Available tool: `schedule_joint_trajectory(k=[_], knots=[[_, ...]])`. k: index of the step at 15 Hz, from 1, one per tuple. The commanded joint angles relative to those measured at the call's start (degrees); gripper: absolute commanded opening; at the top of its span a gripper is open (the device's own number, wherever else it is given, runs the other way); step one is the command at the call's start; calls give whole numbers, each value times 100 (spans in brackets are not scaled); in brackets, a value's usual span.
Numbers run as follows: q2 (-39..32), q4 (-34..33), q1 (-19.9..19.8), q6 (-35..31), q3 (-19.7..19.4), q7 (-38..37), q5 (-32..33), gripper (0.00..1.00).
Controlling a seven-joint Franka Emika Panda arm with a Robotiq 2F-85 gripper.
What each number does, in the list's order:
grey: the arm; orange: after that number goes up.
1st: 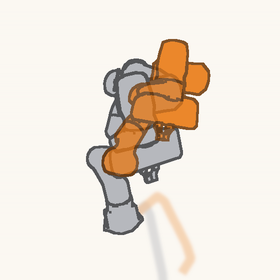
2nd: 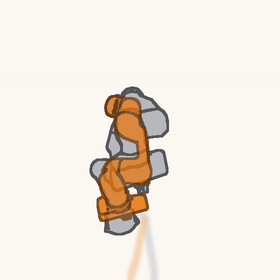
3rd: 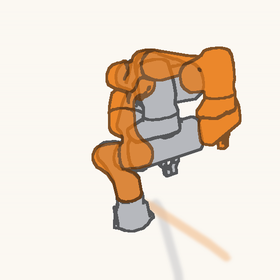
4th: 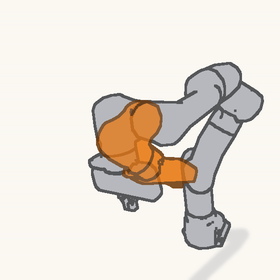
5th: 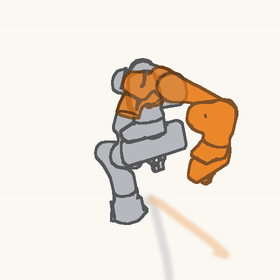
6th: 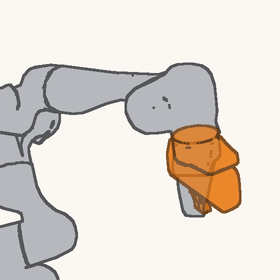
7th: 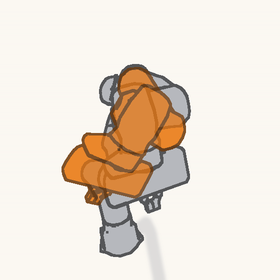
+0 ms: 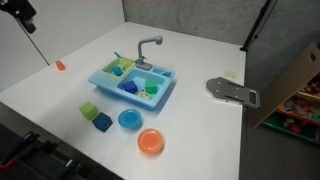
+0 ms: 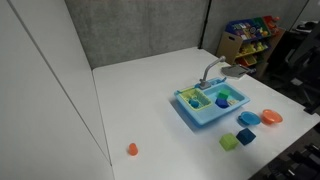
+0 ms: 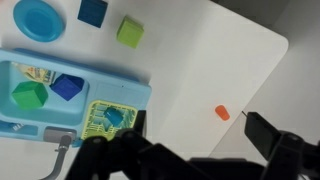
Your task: Remove the blue block from the sink and place it on the counter
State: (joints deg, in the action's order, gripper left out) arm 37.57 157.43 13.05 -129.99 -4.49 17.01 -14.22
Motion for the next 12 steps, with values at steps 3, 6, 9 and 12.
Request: schedule_joint_trajectory(k=[3,6,9,12], knots=[[-1351,-722,-150,-614,267,-149,212,100],[-2022,-1167,-352,-714,393,-379,473,100],[-2651,-1625,-632,-746,463,-711,849,100],[-3299,-2129,-896,-703,461,-1102,1182,100]])
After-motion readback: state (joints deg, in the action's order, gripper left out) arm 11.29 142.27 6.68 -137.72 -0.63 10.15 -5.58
